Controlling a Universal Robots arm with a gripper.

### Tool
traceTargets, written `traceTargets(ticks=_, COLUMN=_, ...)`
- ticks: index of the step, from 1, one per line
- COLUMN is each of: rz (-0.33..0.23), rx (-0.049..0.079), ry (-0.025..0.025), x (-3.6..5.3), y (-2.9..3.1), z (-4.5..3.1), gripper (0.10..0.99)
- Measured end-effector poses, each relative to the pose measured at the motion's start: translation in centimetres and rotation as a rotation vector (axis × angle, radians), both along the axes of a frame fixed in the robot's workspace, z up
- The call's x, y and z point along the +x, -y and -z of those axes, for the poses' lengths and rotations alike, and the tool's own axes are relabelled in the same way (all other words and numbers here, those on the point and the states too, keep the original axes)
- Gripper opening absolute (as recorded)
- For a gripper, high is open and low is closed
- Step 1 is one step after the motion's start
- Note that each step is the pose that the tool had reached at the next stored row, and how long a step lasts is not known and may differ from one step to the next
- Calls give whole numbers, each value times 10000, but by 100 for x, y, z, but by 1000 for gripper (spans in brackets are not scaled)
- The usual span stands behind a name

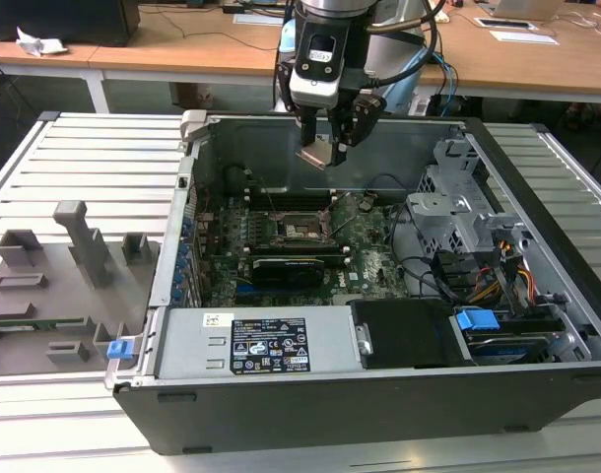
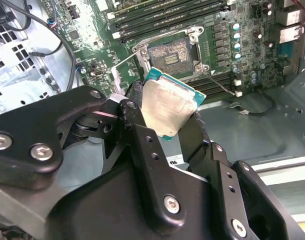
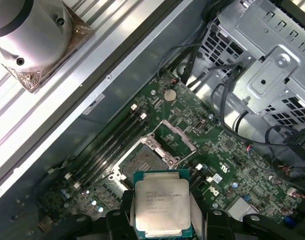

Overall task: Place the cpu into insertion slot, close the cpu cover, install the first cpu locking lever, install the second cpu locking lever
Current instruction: 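Place the cpu into insertion slot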

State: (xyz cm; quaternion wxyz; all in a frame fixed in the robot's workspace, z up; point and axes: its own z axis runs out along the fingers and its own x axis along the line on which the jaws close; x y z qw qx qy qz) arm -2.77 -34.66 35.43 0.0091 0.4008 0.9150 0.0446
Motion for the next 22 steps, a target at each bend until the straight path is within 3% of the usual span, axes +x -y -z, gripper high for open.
traceTargets(ticks=22, rz=588, rx=1, ry=0, x=0, y=0, z=9, gripper=533)
